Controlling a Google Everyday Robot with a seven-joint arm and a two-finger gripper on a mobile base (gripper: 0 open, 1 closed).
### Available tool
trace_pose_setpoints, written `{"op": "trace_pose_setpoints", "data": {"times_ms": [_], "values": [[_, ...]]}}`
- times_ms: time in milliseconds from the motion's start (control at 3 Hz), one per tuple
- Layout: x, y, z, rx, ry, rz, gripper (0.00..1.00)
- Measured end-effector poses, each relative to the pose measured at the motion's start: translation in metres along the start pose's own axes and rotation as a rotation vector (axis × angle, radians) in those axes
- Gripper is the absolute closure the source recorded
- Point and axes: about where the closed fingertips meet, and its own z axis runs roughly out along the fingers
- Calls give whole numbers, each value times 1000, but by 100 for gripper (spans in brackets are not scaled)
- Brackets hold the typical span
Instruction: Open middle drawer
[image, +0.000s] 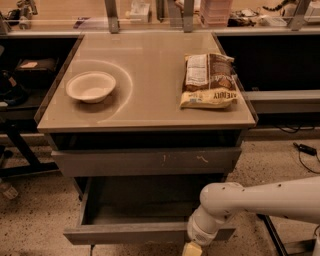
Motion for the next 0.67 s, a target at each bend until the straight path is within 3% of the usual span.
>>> {"op": "trace_pose_setpoints", "data": {"times_ms": [333,667], "values": [[14,27,-10,-62,18,3,0],[14,27,-10,-62,18,3,0]]}}
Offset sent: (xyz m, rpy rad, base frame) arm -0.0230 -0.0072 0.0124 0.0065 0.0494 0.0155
